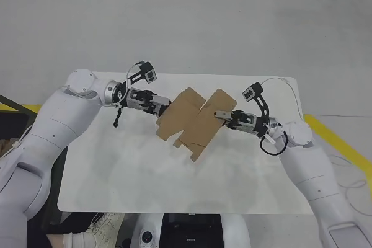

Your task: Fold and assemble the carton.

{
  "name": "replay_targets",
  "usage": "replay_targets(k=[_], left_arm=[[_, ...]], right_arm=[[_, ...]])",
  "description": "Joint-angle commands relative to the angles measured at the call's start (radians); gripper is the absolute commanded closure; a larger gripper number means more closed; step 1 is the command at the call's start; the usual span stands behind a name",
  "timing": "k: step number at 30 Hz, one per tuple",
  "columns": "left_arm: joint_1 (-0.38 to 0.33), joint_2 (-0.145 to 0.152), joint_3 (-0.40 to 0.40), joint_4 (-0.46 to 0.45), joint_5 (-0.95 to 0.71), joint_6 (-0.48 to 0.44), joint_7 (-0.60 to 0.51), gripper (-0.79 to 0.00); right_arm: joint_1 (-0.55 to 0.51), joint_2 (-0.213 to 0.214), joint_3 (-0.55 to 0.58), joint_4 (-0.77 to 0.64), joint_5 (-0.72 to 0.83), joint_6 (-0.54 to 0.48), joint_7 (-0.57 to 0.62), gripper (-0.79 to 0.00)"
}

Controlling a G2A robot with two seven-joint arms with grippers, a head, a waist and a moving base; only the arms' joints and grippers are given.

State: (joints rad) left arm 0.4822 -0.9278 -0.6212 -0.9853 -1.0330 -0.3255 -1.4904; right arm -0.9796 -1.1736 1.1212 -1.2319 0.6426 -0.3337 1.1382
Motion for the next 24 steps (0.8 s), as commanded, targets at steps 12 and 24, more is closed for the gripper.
replay_targets(k=[12,24], left_arm=[[0.115,0.013,-0.117,-0.122,0.073,0.009,0.436,-0.785],[0.199,-0.004,-0.147,-0.212,0.131,0.007,0.537,-0.785]], right_arm=[[-0.249,0.034,0.157,-0.468,-0.181,0.265,-0.502,0.000],[-0.317,0.028,0.124,-0.585,-0.254,0.421,-0.674,0.000]])
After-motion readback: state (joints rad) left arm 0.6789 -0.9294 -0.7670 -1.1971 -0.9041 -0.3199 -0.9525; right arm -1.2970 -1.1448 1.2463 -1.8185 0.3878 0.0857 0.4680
